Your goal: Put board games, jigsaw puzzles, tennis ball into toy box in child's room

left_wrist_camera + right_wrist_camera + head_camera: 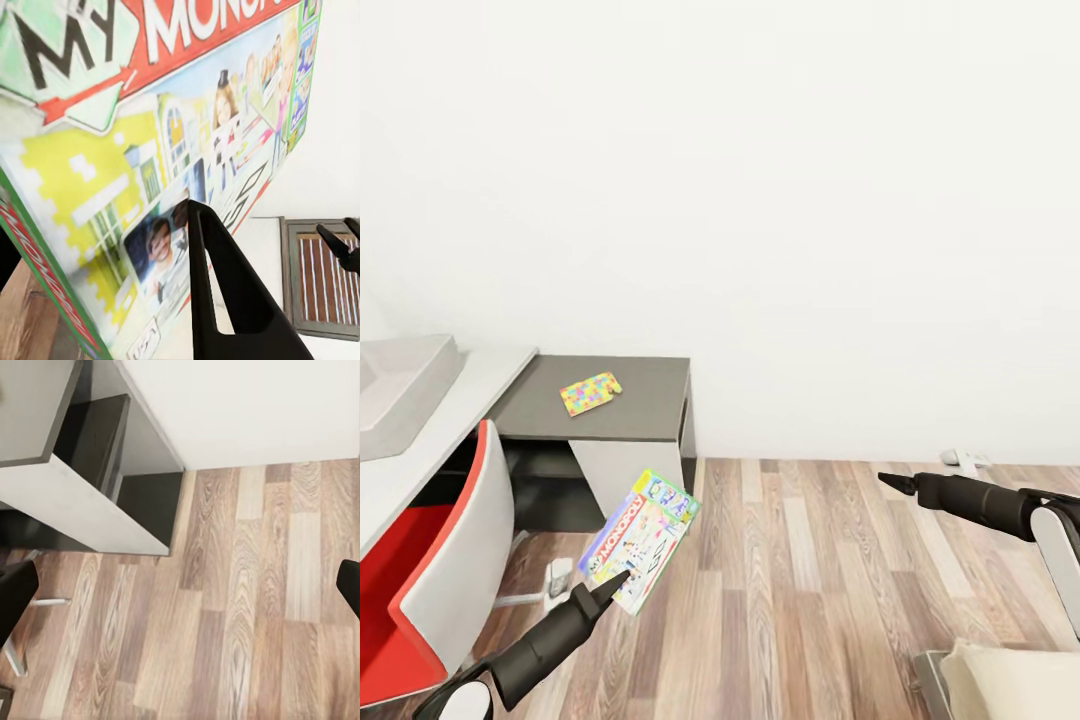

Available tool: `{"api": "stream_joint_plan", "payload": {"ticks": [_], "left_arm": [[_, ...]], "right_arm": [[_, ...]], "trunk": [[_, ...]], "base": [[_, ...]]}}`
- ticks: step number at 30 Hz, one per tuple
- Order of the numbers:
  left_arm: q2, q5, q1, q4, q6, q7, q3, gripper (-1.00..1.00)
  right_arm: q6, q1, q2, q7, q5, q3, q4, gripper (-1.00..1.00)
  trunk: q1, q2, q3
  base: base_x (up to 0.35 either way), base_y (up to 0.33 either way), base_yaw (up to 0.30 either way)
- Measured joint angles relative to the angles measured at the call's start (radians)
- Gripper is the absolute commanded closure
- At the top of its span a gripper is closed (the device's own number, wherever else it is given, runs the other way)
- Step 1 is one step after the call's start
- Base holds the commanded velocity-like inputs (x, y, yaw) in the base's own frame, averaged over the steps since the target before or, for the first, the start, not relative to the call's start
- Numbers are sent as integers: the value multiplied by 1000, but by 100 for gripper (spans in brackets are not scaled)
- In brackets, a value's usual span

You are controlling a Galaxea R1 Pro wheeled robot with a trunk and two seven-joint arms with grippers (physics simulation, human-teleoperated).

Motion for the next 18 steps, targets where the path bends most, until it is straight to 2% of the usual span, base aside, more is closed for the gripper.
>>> {"api": "stream_joint_plan", "payload": {"ticks": [5,8,18], "left_arm": [[-1,-3,-1,8,-3,1,0,100],[-2,-1,-2,18,-27,-2,0,100],[-16,7,-2,25,-67,-9,-28,100]], "right_arm": [[0,0,3,0,0,0,0,-100],[0,0,4,0,0,1,0,-100],[0,0,6,0,0,3,0,-100]], "trunk": [[0,0,3],[0,0,4],[1,0,5]], "base": [[335,0,0],[275,0,0],[69,0,0]]}}
